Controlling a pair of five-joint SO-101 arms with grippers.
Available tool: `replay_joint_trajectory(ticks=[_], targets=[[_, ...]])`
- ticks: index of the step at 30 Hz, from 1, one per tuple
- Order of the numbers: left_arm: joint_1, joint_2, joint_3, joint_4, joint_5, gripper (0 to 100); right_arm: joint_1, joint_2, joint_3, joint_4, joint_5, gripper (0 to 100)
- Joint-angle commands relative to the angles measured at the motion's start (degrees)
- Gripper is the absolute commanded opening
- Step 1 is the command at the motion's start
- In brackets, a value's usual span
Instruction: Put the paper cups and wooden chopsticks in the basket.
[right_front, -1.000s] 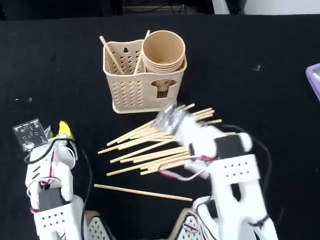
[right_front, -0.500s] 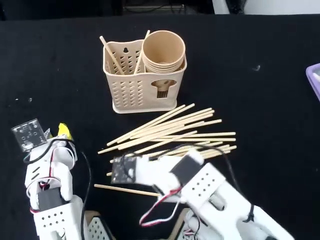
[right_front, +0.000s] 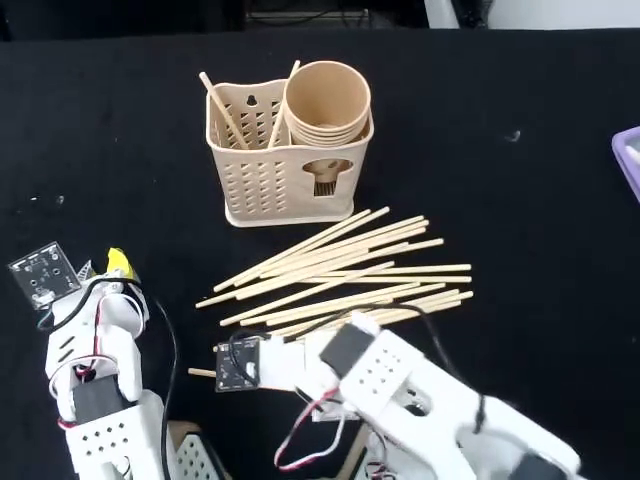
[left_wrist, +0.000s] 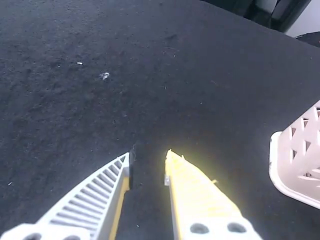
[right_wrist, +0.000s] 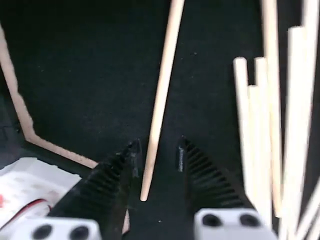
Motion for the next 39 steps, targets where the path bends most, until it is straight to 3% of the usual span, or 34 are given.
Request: replay_joint_trajectory(ticks=[1,10,14,19,22,28,32,35,39], targets=[[-0.66,-0.26,-0.75,-0.09,0.70,13,-0.97,10.95,-4.62,-1.49,0.70,12.3],[-0.66,-0.35,-0.66,-0.18,0.70,13,-0.88,22.73,-5.49,-6.77,0.97,11.9],[-0.66,-0.35,-0.66,-0.09,0.70,13,-0.79,23.43,-5.58,-6.77,1.14,0.8],[-0.66,-0.35,-0.66,-0.09,0.70,13,0.09,23.34,-6.46,-5.98,0.97,1.1],[-0.66,-0.35,-0.66,0.00,0.70,13,4.40,22.11,-10.42,-2.37,1.67,1.1],[-0.66,-0.35,-0.66,0.09,0.70,13,16.53,13.14,-20.18,8.09,10.73,1.1],[-0.66,-0.35,-0.66,-0.09,0.79,13,23.65,4.62,-28.18,11.08,11.25,1.1],[-0.66,-0.35,-0.66,-0.18,0.88,13,23.91,-3.03,-33.98,10.90,3.96,1.1],[-0.66,-0.35,-0.66,-0.18,1.05,13,17.58,-11.38,-42.15,4.84,-8.70,1.1]])
